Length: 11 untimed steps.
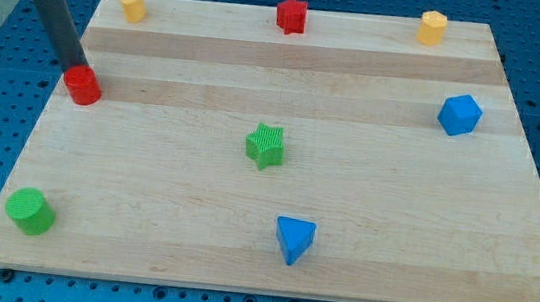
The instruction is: Move your arm towards the green star
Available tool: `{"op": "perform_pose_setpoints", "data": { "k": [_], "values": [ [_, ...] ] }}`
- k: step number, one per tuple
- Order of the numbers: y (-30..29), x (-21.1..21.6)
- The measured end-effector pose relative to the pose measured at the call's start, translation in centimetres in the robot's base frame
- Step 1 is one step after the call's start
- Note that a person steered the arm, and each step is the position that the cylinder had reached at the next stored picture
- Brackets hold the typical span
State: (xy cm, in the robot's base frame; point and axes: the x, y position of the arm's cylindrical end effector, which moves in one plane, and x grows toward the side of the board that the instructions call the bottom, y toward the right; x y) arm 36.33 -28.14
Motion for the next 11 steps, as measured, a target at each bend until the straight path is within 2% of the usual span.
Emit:
{"op": "perform_pose_setpoints", "data": {
  "k": [1,2,4,5,9,11],
  "values": [
    [0.1,-0.9],
    [4.3,-2.0],
    [21.6,-1.2],
    [25.1,-1.2],
    [25.1,-1.2],
    [22.3,-1.1]
  ]
}}
